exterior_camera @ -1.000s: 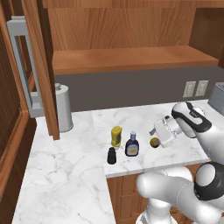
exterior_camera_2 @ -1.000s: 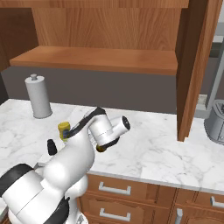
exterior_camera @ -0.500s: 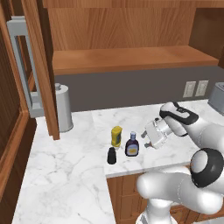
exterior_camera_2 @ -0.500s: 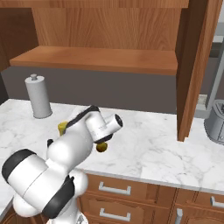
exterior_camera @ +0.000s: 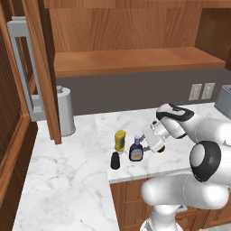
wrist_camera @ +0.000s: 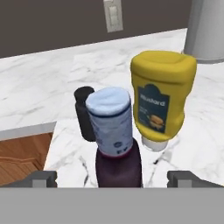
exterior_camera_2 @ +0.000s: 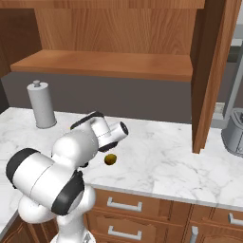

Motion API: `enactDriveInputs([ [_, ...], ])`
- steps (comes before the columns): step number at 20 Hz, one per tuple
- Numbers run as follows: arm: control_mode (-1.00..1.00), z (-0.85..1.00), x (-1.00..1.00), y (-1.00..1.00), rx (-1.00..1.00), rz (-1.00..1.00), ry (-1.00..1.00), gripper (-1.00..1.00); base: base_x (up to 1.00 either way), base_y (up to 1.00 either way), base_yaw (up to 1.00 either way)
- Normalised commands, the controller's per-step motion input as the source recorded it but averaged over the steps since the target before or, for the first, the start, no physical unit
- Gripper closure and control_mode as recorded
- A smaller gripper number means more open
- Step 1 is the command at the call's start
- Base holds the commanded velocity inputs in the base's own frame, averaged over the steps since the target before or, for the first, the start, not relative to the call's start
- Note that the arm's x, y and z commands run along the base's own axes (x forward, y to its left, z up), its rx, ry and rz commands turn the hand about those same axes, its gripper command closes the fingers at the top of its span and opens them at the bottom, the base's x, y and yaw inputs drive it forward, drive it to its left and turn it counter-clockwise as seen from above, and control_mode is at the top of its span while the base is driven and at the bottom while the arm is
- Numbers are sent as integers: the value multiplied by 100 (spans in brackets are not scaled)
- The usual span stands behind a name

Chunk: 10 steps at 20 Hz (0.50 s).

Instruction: There are various items on the counter. Only move the condiments/shakers into the cabinet.

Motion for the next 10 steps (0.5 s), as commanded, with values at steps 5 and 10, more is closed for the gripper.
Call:
enactDriveInputs([
  [5, -100, -7, 9, 16, 0, 3, 0, -100, 0, 0, 0],
  [10, -100, -14, 3, 32, 0, 3, 0, -100, 0, 0, 0],
])
